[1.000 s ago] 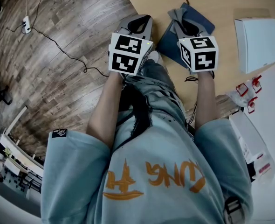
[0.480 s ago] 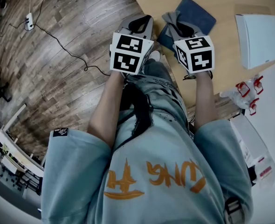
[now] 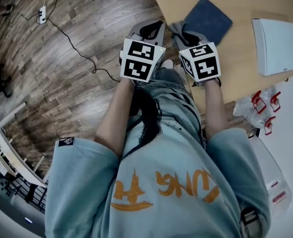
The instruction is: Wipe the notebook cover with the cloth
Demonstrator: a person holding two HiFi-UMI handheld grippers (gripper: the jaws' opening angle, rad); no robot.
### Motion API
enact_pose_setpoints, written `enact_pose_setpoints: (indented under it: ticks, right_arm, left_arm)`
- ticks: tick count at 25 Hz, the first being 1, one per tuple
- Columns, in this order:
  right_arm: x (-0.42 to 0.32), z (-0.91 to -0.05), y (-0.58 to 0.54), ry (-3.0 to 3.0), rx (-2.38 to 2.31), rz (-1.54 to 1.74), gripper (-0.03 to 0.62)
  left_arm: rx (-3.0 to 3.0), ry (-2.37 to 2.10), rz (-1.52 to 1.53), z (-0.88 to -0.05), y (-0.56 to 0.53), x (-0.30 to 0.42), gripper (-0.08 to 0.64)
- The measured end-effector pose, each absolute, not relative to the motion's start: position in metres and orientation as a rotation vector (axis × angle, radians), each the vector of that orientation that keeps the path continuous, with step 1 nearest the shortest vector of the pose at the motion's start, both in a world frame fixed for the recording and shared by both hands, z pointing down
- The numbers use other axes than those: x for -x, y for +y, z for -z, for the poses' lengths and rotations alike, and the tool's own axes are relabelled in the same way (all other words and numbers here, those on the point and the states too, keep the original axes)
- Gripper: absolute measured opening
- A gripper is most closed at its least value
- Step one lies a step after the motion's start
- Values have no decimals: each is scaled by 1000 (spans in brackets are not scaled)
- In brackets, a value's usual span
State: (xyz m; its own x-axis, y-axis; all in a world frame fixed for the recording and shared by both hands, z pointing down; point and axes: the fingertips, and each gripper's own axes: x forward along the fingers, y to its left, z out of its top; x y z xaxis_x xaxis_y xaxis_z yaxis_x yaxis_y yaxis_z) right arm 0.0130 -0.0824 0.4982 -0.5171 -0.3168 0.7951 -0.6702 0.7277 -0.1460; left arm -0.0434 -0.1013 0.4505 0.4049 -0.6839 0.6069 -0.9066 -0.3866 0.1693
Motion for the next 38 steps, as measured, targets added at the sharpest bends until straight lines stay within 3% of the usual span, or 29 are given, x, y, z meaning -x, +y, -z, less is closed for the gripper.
enact_pose_setpoints:
  ticks: [10,38]
  right_arm:
    - [-2,-481,-85,-2170,-829,-659,46]
    - [43,-144,-278,-2660,-1646,-103,47]
  left_arm:
    - [-2199,-1498,-422,-384,-109,83,17]
    - [-2551,-1884,159,-103,-275,218,17]
